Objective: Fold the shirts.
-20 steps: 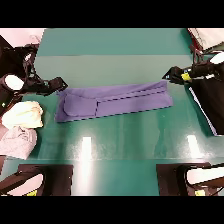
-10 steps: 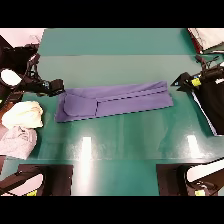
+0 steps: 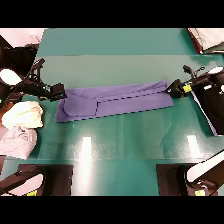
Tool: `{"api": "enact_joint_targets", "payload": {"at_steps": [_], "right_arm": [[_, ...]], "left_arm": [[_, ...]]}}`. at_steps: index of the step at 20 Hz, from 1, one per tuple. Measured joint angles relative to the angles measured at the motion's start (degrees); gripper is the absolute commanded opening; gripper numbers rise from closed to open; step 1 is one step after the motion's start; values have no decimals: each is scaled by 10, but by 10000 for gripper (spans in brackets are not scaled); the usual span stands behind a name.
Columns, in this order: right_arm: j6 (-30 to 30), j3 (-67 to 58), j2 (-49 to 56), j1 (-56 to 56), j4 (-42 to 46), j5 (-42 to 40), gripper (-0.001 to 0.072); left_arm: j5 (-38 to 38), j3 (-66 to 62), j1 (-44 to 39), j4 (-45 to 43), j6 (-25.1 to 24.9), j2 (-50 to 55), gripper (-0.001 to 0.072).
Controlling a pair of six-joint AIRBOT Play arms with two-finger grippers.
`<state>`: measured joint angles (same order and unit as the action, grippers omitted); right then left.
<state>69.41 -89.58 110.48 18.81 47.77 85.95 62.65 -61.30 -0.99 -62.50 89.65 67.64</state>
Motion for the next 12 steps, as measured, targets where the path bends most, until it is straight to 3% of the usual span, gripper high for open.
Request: {"api": "enact_joint_targets", "payload": {"at_steps": [1,2,3,7,12], "right_arm": [[-7,0,3,-8,0,-3,183],[-12,0,6,-15,2,-8,67],[-19,0,7,-20,4,-12,20],[-45,1,-2,-33,7,-18,17],[-56,0,-68,-41,-3,-16,15]], "left_arm": [[2,0,0,0,0,0,33],[2,0,0,1,0,0,33],[2,0,0,1,0,0,33],[-6,0,-5,13,-1,0,32],[-62,-23,-78,28,-1,38,32]]}}
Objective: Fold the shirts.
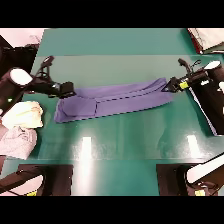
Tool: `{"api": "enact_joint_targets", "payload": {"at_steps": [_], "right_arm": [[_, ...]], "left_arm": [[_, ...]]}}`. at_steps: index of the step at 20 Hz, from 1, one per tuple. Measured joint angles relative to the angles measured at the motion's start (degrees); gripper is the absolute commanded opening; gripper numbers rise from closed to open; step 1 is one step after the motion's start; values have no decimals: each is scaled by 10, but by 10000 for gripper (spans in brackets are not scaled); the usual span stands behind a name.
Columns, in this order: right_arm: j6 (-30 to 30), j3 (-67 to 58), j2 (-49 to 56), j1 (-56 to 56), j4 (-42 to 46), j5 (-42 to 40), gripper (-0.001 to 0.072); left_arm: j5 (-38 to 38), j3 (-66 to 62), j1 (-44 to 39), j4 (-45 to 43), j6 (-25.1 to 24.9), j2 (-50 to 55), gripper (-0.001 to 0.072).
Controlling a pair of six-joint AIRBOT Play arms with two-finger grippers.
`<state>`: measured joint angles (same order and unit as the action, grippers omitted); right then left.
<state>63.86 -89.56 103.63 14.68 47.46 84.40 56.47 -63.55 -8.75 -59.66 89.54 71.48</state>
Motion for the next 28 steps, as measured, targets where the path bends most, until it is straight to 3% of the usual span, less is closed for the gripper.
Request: {"api": "enact_joint_targets", "payload": {"at_steps": [7,13,22,28], "right_arm": [[11,-47,-88,-51,-70,21,15],[42,-158,-102,-162,-83,35,15],[57,-228,-104,-280,-82,18,15],[58,-232,-104,-324,-82,-28,14]], "left_arm": [[-25,-178,-121,15,0,204,32],[-12,-289,-169,38,1,345,33],[16,-311,-169,42,1,381,32],[80,-323,-113,-32,-9,311,32]]}}
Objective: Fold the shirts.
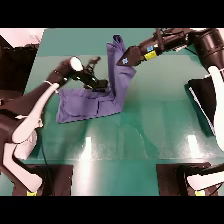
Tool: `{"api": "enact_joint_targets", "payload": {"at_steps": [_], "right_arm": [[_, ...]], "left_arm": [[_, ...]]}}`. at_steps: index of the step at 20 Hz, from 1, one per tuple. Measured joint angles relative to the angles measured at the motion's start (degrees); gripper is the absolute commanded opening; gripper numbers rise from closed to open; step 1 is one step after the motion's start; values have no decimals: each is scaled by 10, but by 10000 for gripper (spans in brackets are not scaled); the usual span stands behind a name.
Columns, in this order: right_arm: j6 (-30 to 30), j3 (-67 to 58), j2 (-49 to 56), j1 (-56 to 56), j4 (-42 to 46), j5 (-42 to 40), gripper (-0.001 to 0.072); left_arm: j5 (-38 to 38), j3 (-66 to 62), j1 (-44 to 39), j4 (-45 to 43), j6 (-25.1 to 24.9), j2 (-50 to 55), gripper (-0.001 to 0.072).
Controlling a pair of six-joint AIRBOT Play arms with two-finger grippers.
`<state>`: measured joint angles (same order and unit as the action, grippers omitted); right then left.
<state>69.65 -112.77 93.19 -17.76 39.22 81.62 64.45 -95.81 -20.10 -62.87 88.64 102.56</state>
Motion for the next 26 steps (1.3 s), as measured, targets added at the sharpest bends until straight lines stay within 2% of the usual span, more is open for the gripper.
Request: {"api": "enact_joint_targets", "payload": {"at_steps": [8,15,17,18,21,23,26], "right_arm": [[-2,0,42,-81,-1,-90,15],[-18,-1,137,-186,-1,-241,34],[-39,-13,171,-224,-3,-294,381],[-49,-28,188,-241,-3,-312,497],[-68,-56,217,-278,-3,-334,512],[-73,-33,198,-277,-1,-334,512],[-69,35,144,-238,35,-273,511]], "left_arm": [[102,-2,139,-110,-37,-191,33],[144,-2,214,-137,-49,-311,33],[153,-2,220,-141,-50,-323,33],[158,-2,222,-141,-50,-327,33],[166,-2,224,-141,-50,-333,33],[171,-2,226,-141,-50,-334,33],[178,-2,226,-138,-51,-336,33]]}}
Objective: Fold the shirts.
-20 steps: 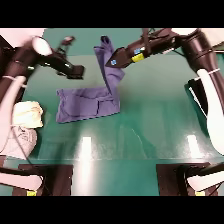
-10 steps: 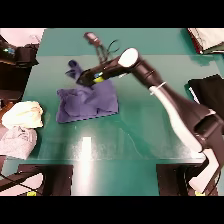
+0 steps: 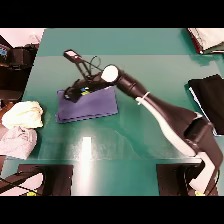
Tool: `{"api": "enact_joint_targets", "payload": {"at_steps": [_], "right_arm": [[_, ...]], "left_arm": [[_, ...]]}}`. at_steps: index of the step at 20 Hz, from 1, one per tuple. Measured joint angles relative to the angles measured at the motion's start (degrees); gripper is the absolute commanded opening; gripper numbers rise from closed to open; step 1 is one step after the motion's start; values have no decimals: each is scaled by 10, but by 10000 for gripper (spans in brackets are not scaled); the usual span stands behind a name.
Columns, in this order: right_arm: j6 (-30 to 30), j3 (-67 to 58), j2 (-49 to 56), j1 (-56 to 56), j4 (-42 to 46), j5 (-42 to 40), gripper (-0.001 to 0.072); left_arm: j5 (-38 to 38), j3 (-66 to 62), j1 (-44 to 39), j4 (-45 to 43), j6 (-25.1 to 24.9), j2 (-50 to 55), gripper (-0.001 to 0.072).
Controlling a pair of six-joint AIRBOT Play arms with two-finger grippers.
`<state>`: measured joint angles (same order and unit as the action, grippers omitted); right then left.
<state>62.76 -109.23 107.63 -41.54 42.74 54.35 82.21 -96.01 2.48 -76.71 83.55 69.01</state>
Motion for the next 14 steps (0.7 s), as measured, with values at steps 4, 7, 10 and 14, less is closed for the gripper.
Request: {"api": "enact_joint_targets", "payload": {"at_steps": [4,7,10,14], "right_arm": [[36,132,-71,111,56,81,512],[59,219,-95,197,55,92,661],[70,277,-94,251,9,86,661],[74,283,-52,263,-41,85,661]], "left_arm": [[4,0,0,0,0,0,33],[0,7,0,3,0,0,33],[-1,21,0,9,0,0,33],[-4,32,0,24,0,0,33]]}}
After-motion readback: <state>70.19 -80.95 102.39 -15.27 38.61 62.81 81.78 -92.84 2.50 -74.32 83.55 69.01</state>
